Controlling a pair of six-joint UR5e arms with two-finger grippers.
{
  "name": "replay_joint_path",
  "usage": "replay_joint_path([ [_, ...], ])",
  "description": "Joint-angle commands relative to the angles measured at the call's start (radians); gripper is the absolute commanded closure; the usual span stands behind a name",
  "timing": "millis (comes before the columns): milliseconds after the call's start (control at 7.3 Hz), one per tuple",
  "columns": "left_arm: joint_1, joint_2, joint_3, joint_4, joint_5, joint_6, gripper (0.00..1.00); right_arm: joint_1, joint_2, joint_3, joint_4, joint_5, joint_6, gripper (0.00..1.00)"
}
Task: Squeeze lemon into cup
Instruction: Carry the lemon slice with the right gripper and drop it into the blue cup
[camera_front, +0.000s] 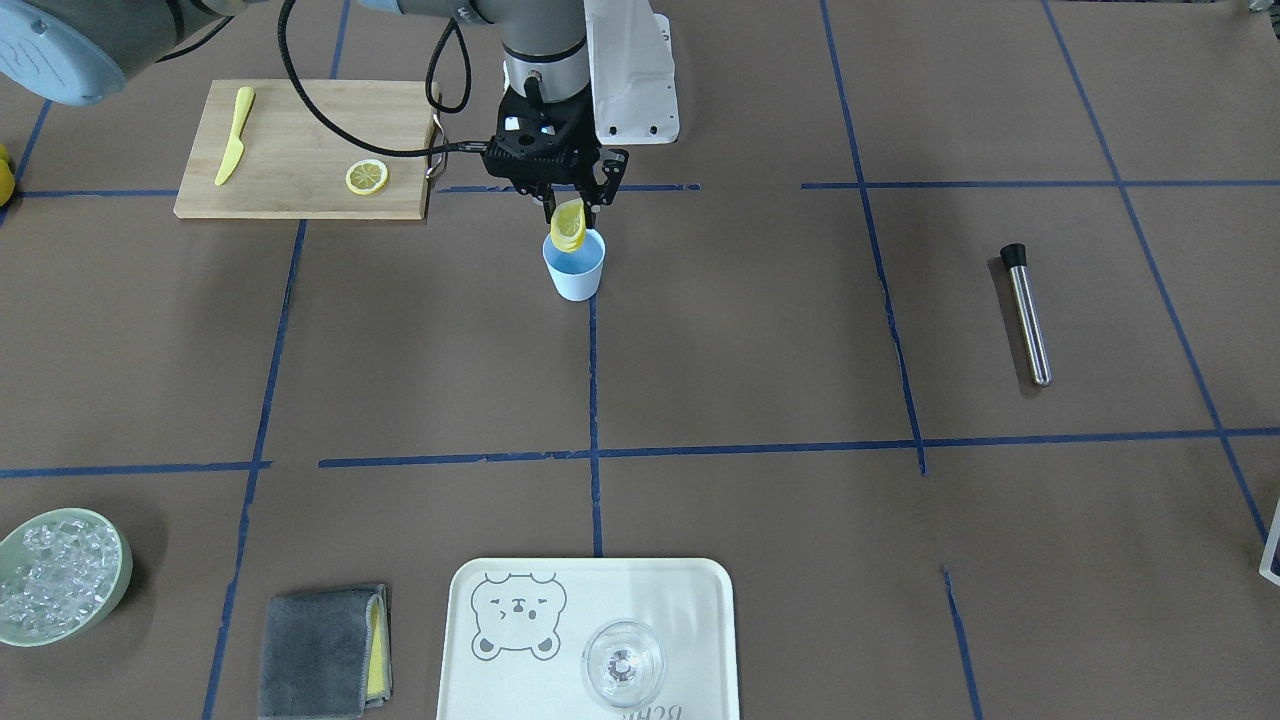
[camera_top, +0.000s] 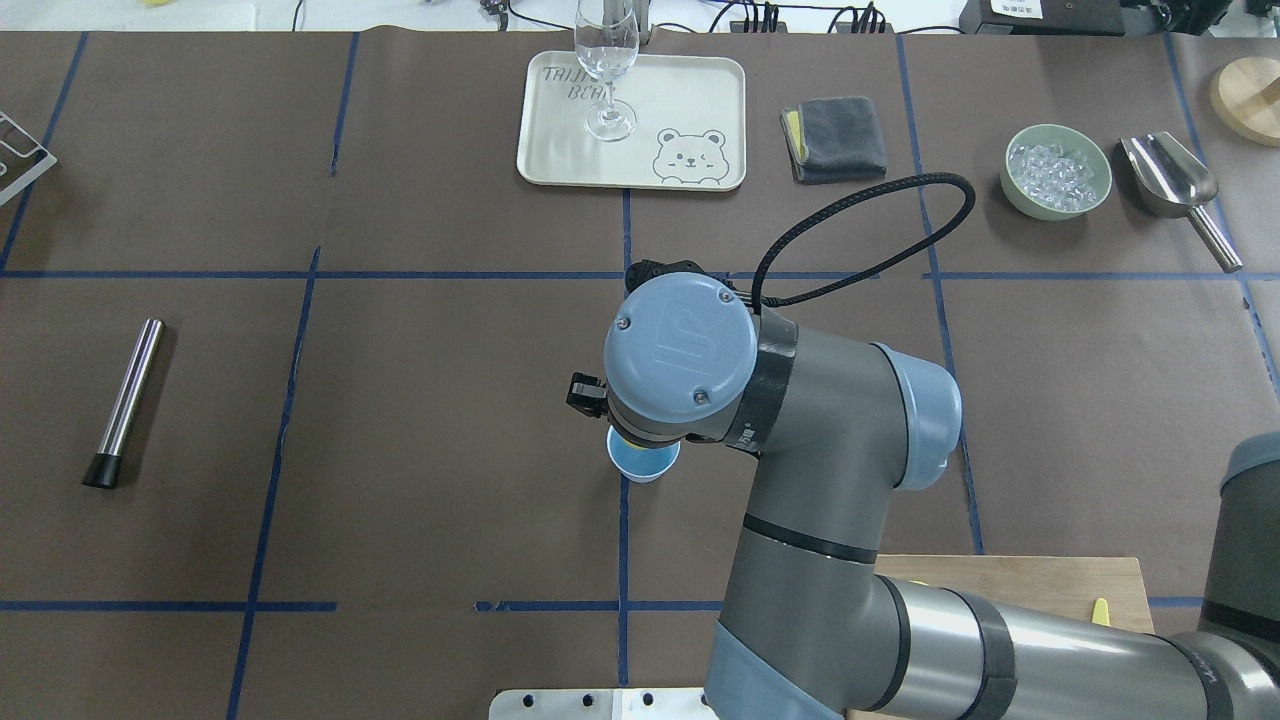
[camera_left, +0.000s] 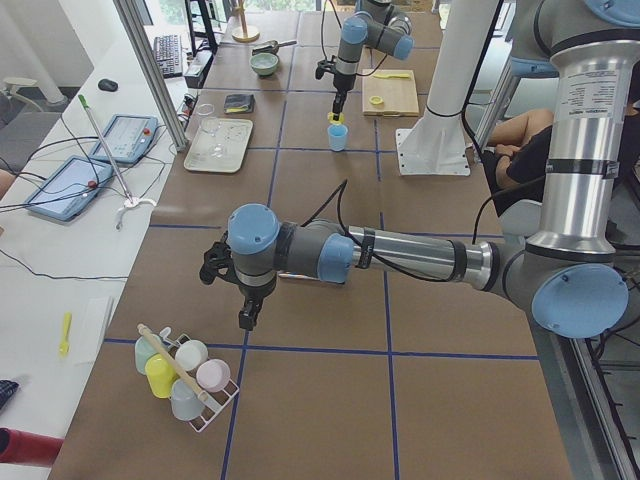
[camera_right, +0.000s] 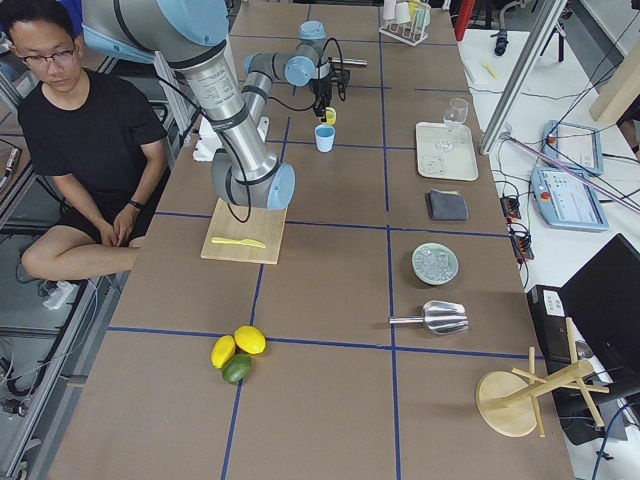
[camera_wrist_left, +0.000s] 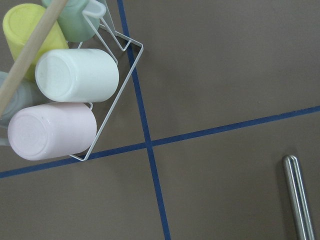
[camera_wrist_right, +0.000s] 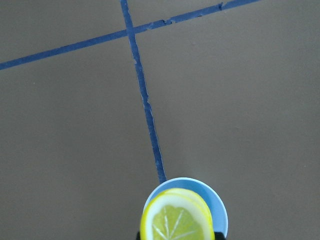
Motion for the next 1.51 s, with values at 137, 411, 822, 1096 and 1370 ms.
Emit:
replay_joint_path([
  [137,0.002,-0.007,0.006,0.000,0.000,0.000,0.00,-0.006,0.003,-0.013,0.001,-0.001,0.001,0.49],
  [411,0.002,-0.007,0.010,0.000,0.000,0.000,0.00,-0.006,-0.001,-0.022,0.001,-0.001,0.000,0.20],
  [822,0.002,-0.013,0.030,-0.020,0.000,0.000,0.00,-0.006,0.002,-0.019,0.001,-0.001,0.003,0.00],
  [1096,0.018,-0.027,0.032,-0.018,0.000,-0.023,0.00,0.005,-0.012,-0.008,0.000,0.006,-0.005,0.00],
  [1370,0.125,-0.090,0.020,-0.037,0.039,-0.176,0.00,0.110,-0.082,0.010,-0.006,0.070,-0.131,0.00],
])
